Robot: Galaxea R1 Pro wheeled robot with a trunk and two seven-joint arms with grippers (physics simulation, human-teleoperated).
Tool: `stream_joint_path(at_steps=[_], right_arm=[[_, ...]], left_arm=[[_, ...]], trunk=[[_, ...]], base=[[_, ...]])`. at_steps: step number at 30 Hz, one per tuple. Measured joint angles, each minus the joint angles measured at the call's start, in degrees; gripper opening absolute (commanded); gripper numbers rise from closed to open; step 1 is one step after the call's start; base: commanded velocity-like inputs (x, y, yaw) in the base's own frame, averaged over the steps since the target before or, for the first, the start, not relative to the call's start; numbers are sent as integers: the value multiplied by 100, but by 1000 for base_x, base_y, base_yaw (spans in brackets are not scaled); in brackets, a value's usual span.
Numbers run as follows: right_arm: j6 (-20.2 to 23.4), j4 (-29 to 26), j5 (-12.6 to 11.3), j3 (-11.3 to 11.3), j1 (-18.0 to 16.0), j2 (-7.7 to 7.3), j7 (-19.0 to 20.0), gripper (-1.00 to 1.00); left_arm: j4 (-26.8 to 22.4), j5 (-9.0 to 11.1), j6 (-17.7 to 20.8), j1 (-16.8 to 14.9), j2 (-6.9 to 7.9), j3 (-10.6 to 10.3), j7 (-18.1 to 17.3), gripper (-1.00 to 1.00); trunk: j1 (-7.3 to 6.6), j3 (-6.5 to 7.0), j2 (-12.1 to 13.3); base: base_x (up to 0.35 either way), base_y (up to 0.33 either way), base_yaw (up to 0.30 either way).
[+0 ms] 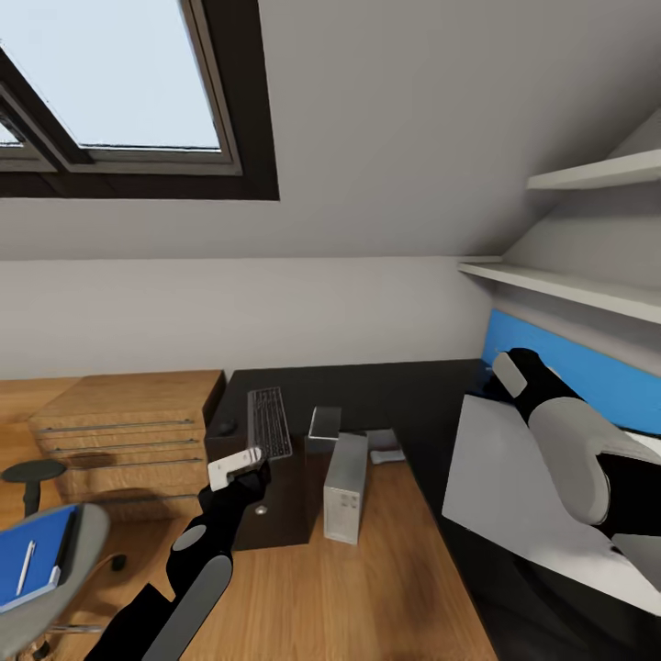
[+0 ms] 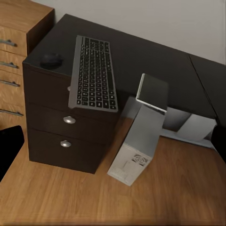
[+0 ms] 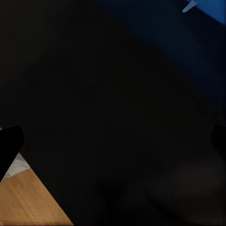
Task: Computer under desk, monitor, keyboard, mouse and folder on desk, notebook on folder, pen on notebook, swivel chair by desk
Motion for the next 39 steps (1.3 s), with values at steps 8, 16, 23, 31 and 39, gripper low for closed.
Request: stream_joint_path(at_steps=[8, 16, 23, 31, 39], right_arm=[[-11, -1, 8, 5, -1, 8, 0, 100], [-19, -6, 10, 94, 0, 9, 12, 100], [-25, -29, 1, 117, 0, 9, 5, 100], [-29, -53, -2, 131, -1, 11, 4, 100], [-57, -118, 0, 140, 0, 17, 18, 100]], left_arm=[[0, 0, -3, 0, 0, 0, -1, 100], [0, 0, -3, 0, 0, 4, -1, 100], [0, 0, -3, 0, 0, 4, -1, 100], [0, 0, -3, 0, 0, 0, -1, 100], [0, 0, -3, 0, -6, -8, -1, 100]], trunk=[[-2, 0, 0], [-2, 0, 0], [0, 0, 0], [-1, 0, 0], [-2, 0, 0]], base=[[-106, 0, 0], [-189, 0, 0], [-222, 0, 0], [-127, 0, 0], [-131, 0, 0]])
